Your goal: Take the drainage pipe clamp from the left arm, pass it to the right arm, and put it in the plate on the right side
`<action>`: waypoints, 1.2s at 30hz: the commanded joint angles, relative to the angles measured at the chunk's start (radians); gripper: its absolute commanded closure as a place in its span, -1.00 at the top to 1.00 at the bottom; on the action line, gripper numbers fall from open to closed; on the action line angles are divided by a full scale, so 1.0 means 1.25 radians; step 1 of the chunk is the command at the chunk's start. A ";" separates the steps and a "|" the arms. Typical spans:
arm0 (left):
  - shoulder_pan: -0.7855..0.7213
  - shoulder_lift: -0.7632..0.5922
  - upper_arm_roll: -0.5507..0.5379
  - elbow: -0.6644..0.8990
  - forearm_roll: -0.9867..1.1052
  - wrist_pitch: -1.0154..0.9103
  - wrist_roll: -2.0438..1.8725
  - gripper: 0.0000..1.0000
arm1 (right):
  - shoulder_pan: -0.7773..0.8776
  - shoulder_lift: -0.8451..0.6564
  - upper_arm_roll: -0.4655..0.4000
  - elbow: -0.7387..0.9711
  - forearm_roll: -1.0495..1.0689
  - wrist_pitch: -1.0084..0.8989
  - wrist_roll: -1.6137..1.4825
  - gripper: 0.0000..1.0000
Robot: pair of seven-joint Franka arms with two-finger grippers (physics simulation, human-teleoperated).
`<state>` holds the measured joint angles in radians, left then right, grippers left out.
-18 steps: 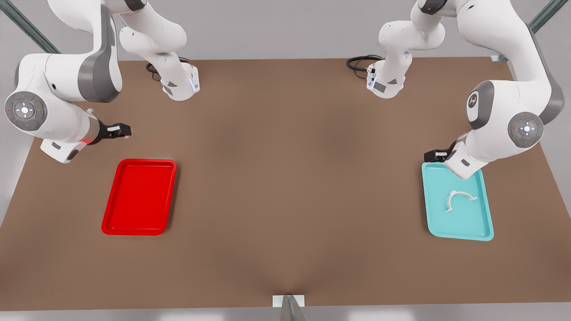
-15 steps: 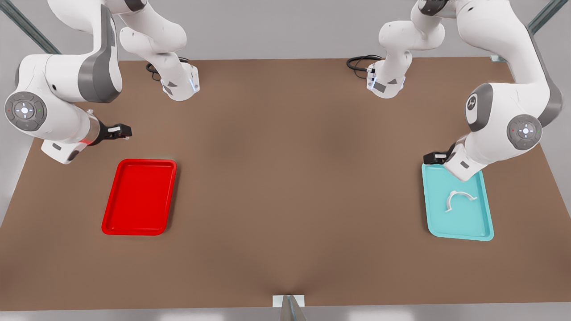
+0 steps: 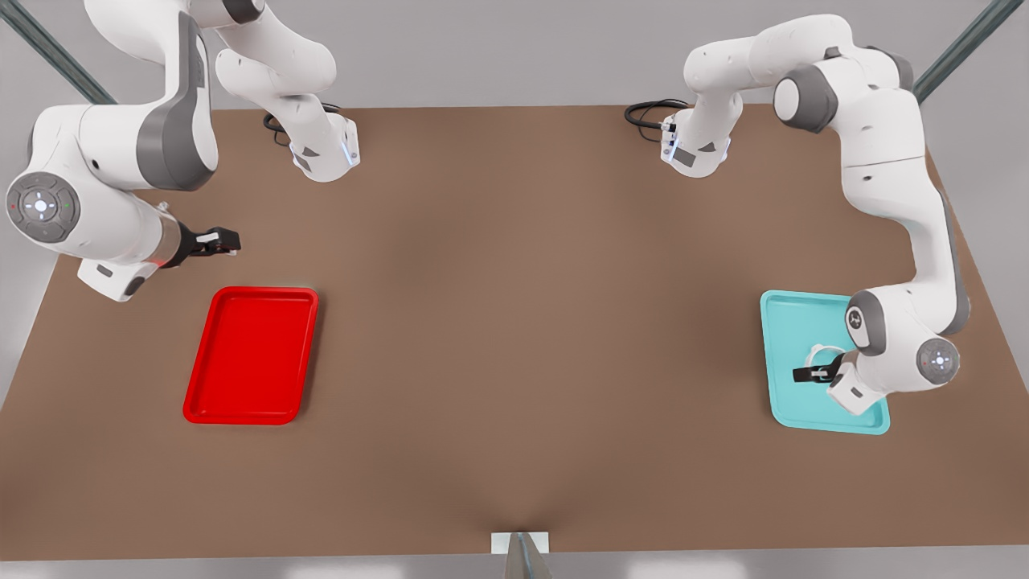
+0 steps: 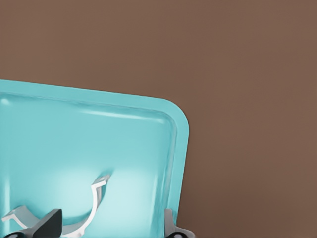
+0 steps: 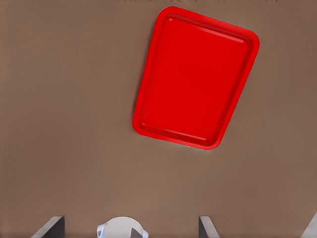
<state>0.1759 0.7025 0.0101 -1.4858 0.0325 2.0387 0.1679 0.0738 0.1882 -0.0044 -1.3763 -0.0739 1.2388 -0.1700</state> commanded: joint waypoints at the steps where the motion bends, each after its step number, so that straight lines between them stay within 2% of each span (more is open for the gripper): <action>1: 0.002 0.005 0.004 -0.023 0.000 0.151 0.242 1.00 | -0.003 0.000 0.000 0.000 0.003 0.001 -0.019 1.00; 4: 0.030 0.015 0.004 -0.053 -0.003 0.155 0.242 1.00 | -0.005 0.002 -0.003 -0.002 0.006 -0.001 -0.037 1.00; 6: 0.037 0.004 0.004 -0.115 -0.004 0.237 0.240 1.00 | -0.006 0.002 -0.003 -0.002 0.005 -0.007 -0.038 1.00; 8: 0.040 0.005 0.004 -0.121 -0.004 0.243 0.240 1.00 | -0.006 0.002 -0.004 -0.001 0.003 -0.025 -0.098 1.00; 20: 0.056 0.006 0.005 -0.172 -0.004 0.276 0.230 1.00 | -0.007 0.007 -0.004 -0.006 0.014 -0.013 -0.065 1.00; 22: 0.056 0.007 0.005 -0.174 -0.004 0.287 0.230 0.81 | -0.007 0.008 -0.004 -0.007 0.014 -0.013 -0.065 1.00; 23: 0.057 0.007 0.005 -0.175 -0.004 0.287 0.230 0.60 | -0.007 0.008 -0.004 -0.008 0.014 -0.013 -0.065 1.00; 28: 0.057 0.004 0.005 -0.180 -0.005 0.279 0.213 0.26 | -0.006 0.009 -0.004 -0.012 0.016 -0.012 -0.065 1.00; 32: 0.058 0.004 0.005 -0.181 -0.006 0.279 0.214 -0.13 | -0.006 0.009 -0.004 -0.014 0.016 -0.012 -0.065 1.00; 34: 0.058 0.000 0.005 -0.181 -0.006 0.280 0.214 -0.24 | -0.006 0.010 -0.004 -0.014 0.016 -0.013 -0.065 1.00; 36: 0.058 -0.001 0.005 -0.181 -0.006 0.280 0.214 -0.26 | -0.006 0.010 -0.004 -0.014 0.016 -0.014 -0.065 1.00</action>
<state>0.2485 0.7028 0.0169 -1.7124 0.0242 2.3860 0.4103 0.0659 0.2019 -0.0091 -1.3948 -0.0543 1.2233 -0.2398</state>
